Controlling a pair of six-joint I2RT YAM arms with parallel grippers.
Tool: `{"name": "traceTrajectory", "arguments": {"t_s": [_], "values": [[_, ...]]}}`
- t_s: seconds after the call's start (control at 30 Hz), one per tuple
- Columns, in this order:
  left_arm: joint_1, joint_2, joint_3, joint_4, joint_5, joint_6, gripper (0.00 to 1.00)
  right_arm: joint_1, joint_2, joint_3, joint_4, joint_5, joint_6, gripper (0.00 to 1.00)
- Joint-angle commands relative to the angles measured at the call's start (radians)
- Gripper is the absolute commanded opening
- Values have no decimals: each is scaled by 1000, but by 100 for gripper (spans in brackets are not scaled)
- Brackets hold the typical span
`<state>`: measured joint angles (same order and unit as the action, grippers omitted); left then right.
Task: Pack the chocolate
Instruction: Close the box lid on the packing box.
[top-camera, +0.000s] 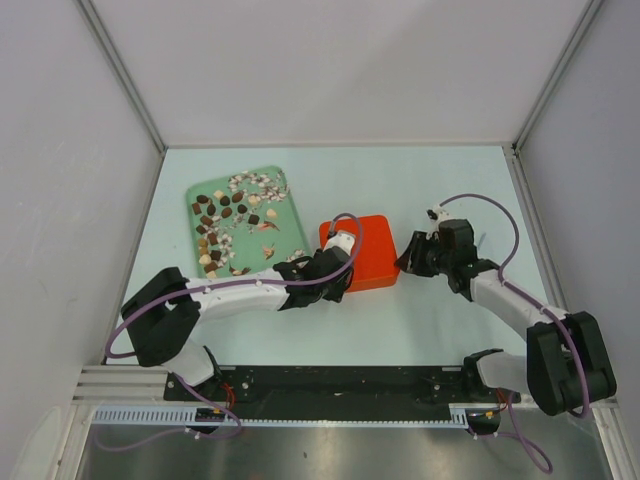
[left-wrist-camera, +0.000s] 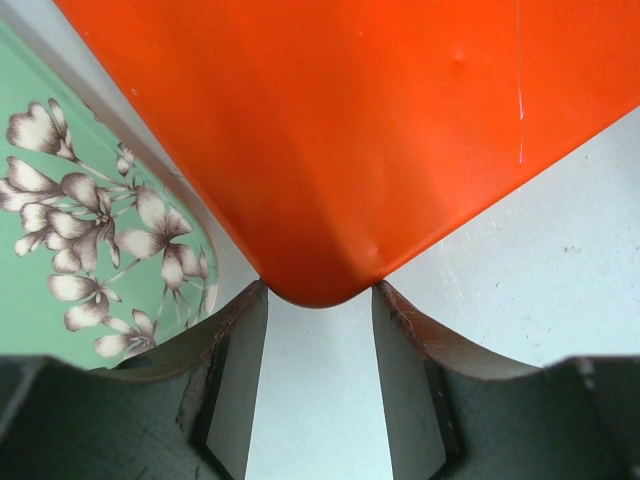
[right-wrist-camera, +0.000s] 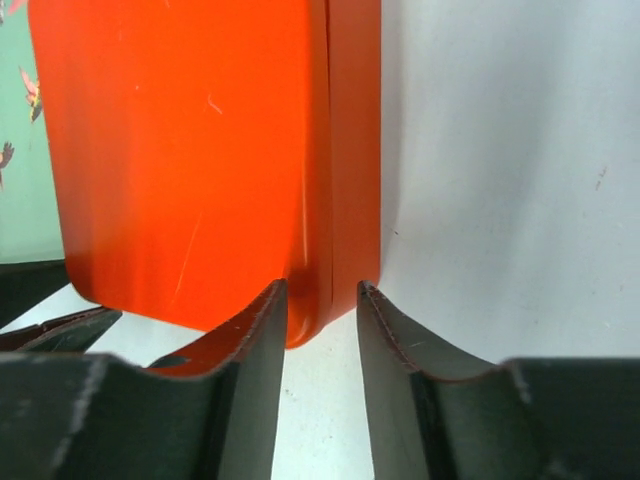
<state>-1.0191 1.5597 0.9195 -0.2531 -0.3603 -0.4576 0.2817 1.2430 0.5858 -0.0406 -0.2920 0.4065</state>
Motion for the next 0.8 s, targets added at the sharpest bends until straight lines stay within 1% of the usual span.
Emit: {"name": "traceTrajectory", "arguments": {"t_s": [0.0, 0.1, 0.23, 0.3, 0.37, 0.4, 0.5, 0.6, 0.77], "values": [[-4, -23, 51, 54, -54, -23, 51, -4, -83, 11, 2, 36, -32, 43], [-4, -24, 53, 58, -68, -24, 51, -4, -116, 20, 11, 40, -54, 44], [-4, -21, 58, 60, -80, -29, 51, 1, -106, 25, 22, 4, -72, 38], [-4, -20, 58, 61, -83, -30, 51, 20, -108, 23, 9, 5, -75, 38], [-4, -18, 59, 61, -85, -32, 51, 62, -120, 23, -19, 36, -78, 41], [-4, -18, 59, 64, -86, -32, 51, 77, -128, 23, -51, 87, -75, 44], [-4, -16, 61, 63, -89, -33, 51, 123, -146, 23, -122, 167, -61, 50], [-4, -18, 61, 66, -95, -36, 51, 149, -166, 6, -156, 201, -63, 51], [-4, -59, 53, 63, -100, -46, 54, 172, -211, -15, -166, 202, -64, 51]]}}
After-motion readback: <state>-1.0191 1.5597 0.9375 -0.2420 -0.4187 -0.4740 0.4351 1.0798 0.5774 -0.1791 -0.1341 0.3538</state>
